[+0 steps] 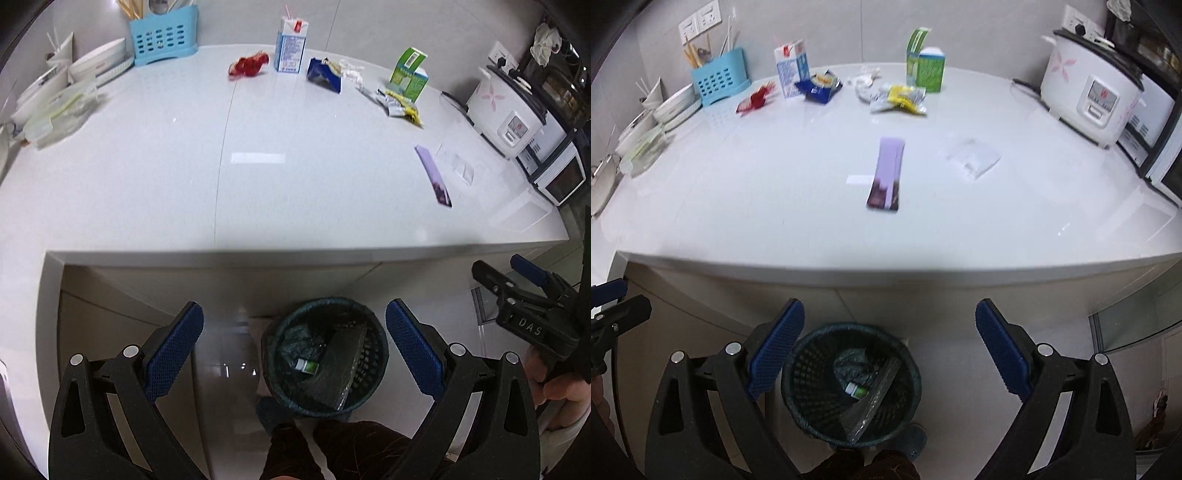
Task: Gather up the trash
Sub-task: 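Raise both tools back up over the counter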
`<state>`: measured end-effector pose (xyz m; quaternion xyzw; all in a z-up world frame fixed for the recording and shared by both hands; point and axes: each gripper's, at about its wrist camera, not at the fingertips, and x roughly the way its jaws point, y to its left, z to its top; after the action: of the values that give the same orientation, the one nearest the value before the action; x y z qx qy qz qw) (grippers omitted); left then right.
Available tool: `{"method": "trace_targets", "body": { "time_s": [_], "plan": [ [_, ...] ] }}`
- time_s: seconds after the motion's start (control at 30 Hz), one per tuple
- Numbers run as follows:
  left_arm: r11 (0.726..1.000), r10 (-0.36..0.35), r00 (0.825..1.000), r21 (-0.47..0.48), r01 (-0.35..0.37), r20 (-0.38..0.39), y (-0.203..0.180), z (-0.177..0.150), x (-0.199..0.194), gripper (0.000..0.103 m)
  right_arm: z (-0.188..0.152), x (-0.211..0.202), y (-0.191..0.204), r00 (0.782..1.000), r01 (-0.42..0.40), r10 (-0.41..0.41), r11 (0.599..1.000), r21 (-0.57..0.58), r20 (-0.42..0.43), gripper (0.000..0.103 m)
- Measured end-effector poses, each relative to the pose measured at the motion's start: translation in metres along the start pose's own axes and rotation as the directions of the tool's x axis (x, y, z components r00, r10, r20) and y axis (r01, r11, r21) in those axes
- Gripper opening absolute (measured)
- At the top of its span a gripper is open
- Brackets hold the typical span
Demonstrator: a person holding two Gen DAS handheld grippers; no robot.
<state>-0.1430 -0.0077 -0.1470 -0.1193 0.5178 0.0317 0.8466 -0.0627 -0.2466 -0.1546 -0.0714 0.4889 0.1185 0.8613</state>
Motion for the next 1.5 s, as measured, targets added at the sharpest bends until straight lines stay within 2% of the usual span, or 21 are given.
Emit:
{"method": "trace_targets", "body": {
  "time_s": [0.3,0.43,0.7,1.07,1.23,1.5],
  "plan": [
    [1.0,0.01,1.0,-0.012,-0.009,0.026,-0.01,0.049,0.0,0.097,0.059,-0.005,-0.049,0.999,0.04,-0.04,0.998,0.047,0.008,0.09],
    [0.999,0.036,0.998,-0.014,-0.035,0.045,-0.017,0.075,0.003,0.097,0.086,0.006,-0.064,1.0,0.026,-0.026,0.999,0.034,0.009,0.09],
    [0.994,0.068,0.997,-0.085,-0.065,0.039,-0.018,0.126,0.023,0.097,0.126,0.042,-0.087,1.0,-0.023,0.022,0.999,-0.039,-0.013,0.09],
    [0.975,0.125,0.992,-0.189,-0.118,0.026,-0.006,0.176,0.044,0.097,0.154,0.081,-0.106,0.994,-0.088,0.077,0.985,-0.151,-0.074,0.09],
    [0.975,0.132,0.991,-0.184,-0.125,0.024,0.0,0.201,0.055,0.097,0.159,0.087,-0.107,0.993,-0.103,0.088,0.974,-0.203,-0.081,0.09],
    [0.974,0.138,0.99,-0.18,-0.134,0.009,0.025,0.252,0.094,0.097,0.16,0.097,-0.107,0.99,-0.101,0.073,0.963,-0.251,-0.119,0.09]
  ]
}}
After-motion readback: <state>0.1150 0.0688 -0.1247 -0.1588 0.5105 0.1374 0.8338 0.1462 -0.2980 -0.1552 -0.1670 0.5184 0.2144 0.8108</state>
